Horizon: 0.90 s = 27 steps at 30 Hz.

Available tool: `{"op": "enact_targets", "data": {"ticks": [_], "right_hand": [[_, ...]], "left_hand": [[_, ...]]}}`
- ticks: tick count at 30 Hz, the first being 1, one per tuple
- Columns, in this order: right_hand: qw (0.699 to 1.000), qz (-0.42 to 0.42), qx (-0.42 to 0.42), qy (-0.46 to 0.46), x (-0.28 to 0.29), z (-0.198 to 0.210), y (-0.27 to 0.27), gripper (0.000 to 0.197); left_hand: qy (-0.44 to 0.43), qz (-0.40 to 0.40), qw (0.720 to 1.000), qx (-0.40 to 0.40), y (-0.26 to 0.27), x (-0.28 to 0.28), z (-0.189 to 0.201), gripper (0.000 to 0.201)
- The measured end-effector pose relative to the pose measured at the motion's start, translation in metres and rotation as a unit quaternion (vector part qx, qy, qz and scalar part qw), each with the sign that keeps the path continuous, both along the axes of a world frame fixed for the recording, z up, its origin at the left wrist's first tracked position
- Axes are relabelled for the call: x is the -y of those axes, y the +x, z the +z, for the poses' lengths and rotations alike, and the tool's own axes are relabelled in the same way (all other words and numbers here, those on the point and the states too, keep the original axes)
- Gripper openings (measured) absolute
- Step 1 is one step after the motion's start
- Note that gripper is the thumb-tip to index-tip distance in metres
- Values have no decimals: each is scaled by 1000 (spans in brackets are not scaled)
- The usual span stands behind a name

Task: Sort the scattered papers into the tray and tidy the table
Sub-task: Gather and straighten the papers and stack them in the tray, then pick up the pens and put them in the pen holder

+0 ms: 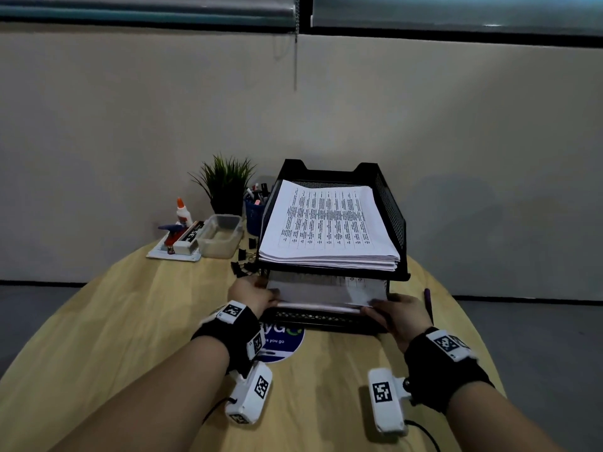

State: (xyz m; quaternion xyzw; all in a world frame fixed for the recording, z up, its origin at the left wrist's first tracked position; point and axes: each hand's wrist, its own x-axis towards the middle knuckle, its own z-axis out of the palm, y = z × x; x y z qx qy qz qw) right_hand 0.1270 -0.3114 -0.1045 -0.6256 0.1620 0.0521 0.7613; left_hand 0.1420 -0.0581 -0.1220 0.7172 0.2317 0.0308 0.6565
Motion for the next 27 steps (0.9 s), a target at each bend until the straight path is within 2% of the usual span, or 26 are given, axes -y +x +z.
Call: {"op": "enact_targets", "data": {"ticks": [3, 5, 6, 8, 10, 13, 15, 17, 20, 24, 25, 27], "right_hand": [[995, -16, -15, -92, 3, -2, 3, 16], [982, -11, -43, -183, 5, -6, 4, 15], [972, 1, -50, -230, 5, -6, 3, 17], [953, 25, -48, -299, 6, -2, -2, 23], [940, 35, -34, -338, 8, 10, -11, 29], [949, 2, -12, -316, 27, 23, -21, 34], [963, -29, -14, -267, 46, 28, -34, 29], [970, -18, -35, -239, 65, 31, -48, 21], [966, 13, -69, -249, 87, 28, -67, 13], [959, 19, -69, -274, 98, 15, -72, 12], [949, 38, -71, -306, 101, 10, -70, 16], [907, 105, -78, -401, 103, 3, -63, 30]], "left_hand": [[50, 8, 999, 12, 0, -2, 1, 28], [83, 3, 997, -2, -6, 0, 4, 27], [127, -9, 992, -15, -10, 0, 6, 27], [251, -47, 966, -41, -17, -1, 13, 29], [313, -64, 946, -57, -22, -2, 20, 32], [303, -62, 949, -55, -29, -2, 27, 31], [289, -69, 954, -40, -37, 6, 32, 22], [240, -78, 968, -18, -46, 18, 32, 11], [185, -157, 970, -27, -61, 49, 31, 22], [155, -313, 933, -79, -79, 96, 26, 19], [160, -339, 923, -87, -81, 108, 23, 15], [178, -383, 900, -103, -83, 129, 21, 5]]}}
